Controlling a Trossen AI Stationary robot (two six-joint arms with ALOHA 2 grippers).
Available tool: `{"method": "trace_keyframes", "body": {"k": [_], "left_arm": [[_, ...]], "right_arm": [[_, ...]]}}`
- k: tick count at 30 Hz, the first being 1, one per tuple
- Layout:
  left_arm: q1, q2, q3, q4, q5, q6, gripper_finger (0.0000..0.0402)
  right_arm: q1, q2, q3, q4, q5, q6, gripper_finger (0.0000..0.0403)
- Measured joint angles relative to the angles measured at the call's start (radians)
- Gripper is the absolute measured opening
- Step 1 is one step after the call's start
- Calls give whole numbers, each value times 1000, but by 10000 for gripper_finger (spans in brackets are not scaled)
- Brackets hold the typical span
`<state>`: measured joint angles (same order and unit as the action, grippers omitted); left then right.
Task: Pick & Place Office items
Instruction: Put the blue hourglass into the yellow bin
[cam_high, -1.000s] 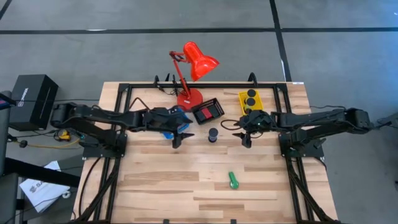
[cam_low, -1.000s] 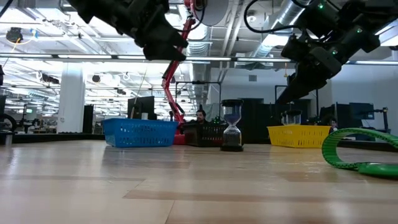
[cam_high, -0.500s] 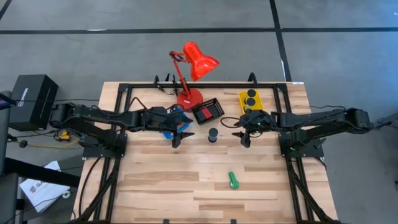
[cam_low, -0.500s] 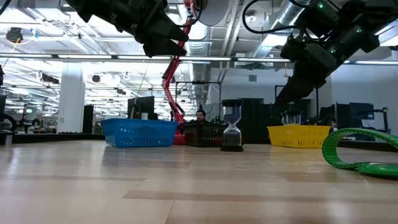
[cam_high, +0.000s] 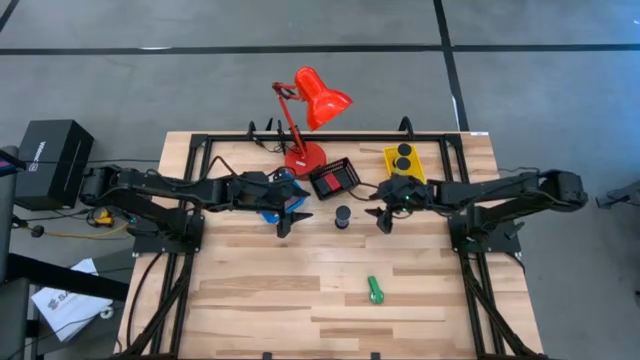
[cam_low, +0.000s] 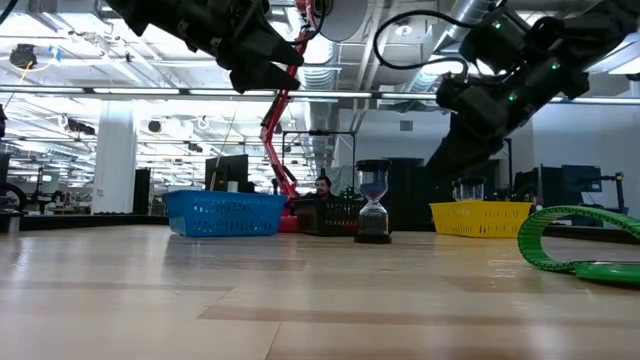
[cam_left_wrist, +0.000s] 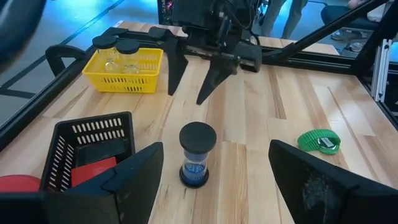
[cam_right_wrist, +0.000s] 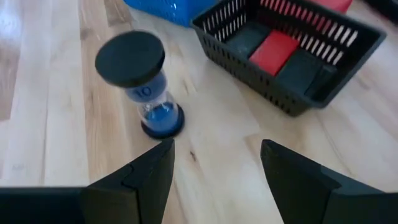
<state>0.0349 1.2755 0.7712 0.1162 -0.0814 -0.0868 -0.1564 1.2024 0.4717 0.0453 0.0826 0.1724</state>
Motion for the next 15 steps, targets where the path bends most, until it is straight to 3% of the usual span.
{"method": "trace_keyframes", "body": {"k": [6,15], "left_arm": [[0,0,0,-1,0,0,285],[0,0,0,-3,0,2,285]], "right_arm": [[-23,-4,0,17,-4,-22,230],[-30,-140,0,-54,-4,-23,230]]}}
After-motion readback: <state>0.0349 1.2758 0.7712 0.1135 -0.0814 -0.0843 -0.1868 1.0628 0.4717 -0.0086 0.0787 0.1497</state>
